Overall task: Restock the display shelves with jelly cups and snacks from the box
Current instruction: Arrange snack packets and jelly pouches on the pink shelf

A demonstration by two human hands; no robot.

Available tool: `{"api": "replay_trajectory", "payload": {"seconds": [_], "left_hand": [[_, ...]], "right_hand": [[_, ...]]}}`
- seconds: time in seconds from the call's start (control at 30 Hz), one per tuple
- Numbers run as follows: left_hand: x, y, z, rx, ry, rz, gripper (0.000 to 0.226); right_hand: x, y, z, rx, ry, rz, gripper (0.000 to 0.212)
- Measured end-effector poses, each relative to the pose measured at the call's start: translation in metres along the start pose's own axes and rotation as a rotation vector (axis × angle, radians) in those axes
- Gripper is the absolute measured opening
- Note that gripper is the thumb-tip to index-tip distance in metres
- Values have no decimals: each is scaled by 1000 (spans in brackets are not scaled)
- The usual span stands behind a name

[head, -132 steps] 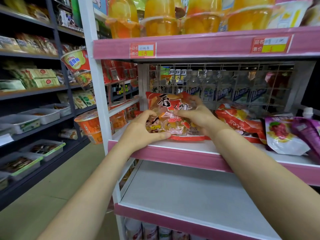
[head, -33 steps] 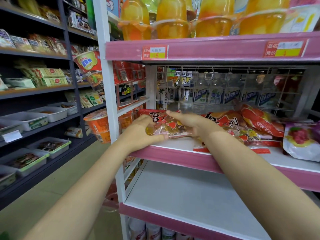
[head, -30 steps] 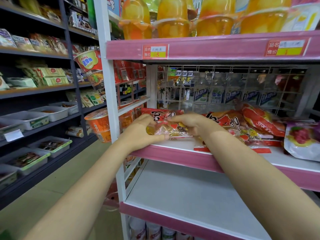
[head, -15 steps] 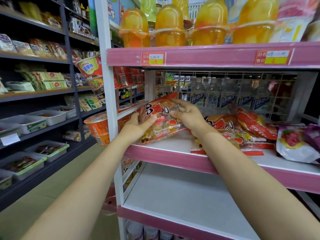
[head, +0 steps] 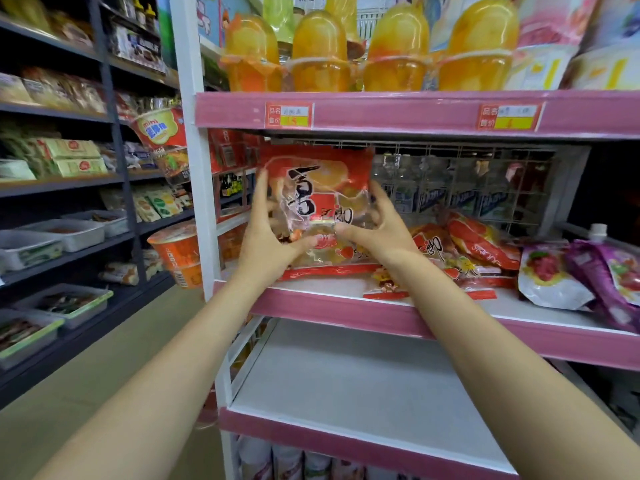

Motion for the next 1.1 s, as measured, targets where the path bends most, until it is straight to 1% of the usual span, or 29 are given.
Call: {"api": "replay_trajectory", "payload": {"seconds": [0.03, 0.07, 0.1, 0.17, 0.2, 0.3, 0.33, 0.37, 0.43, 0.47, 0.53, 0.6, 0.67, 0.7, 0.77, 0.83, 0.9, 0.93, 1.0, 1.03, 1.07, 1.1], "left_hand": [[-2, 1, -4, 81, -91, 0, 127], [-4, 2, -7, 143, -202, -32, 127], [-6, 3, -11, 189, -292, -89, 124], [-9, 5, -16, 235, -352, -215, 110], [-11, 6, -18, 247, -350, -253, 106], [-11, 9, -19, 267, -329, -335, 113], [-11, 11, -19, 261, -313, -344, 112], [-10, 11, -17, 255, -297, -327, 106], [-8, 12, -15, 231, -241, -231, 91], [-7, 12, -13, 218, -210, -184, 87], [-4, 11, -9, 234, -182, -120, 84], [-3, 11, -9, 233, -182, -92, 82], [-2, 10, -8, 188, -189, -110, 88], [-1, 10, -7, 150, -196, -137, 96], [1, 10, -6, 49, -219, -241, 111], [2, 9, -6, -72, -237, -355, 117], [-1, 5, -11, -113, -239, -365, 118], [-1, 3, -13, -102, -235, -338, 115], [0, 0, -16, -59, -231, -270, 107], [-1, 0, -18, -41, -237, -240, 102], [-3, 0, -17, -24, -234, -211, 97], [-6, 0, -15, -2, -232, -174, 94]], "right_hand": [[0, 0, 3, 12, 25, 20, 108], [1, 1, 5, 32, 54, 22, 107], [1, 2, 6, 58, 73, 1, 99], [2, 5, 5, 83, 99, -55, 73], [2, 5, 5, 60, 106, -63, 67], [2, 3, 5, -30, 97, -36, 62], [2, 2, 5, -48, 96, -17, 59], [2, 2, 6, -57, 102, 8, 56], [-1, 0, 9, -67, 109, 61, 53], [0, 0, 9, -66, 106, 75, 52], [1, 0, 6, -56, 104, 81, 49], [3, 0, 2, -53, 107, 74, 40], [5, -1, 0, -93, 116, 77, 26], [5, -2, 0, -115, 116, 85, 21], [7, -3, -1, -140, 116, 105, 16], [7, -3, -1, -134, 104, 126, 14], [6, -2, 1, -100, 98, 129, 18], [4, -2, 2, -61, 104, 88, 31], [4, 2, 3, 91, 139, -44, 70], [3, 3, 4, 157, 161, -100, 83], [0, 3, 5, 184, 167, -131, 87], [-4, 3, 3, 194, 162, -131, 83]]}}
Point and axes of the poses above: each hand's wrist, its own x-axis away from the middle knuckle, its own y-axis out of the palm, z = x × y, the point moved 2 cm from there along -x, towards the middle knuckle, and after that the axes turned 8 degrees about -y, right-handed, at the moved point
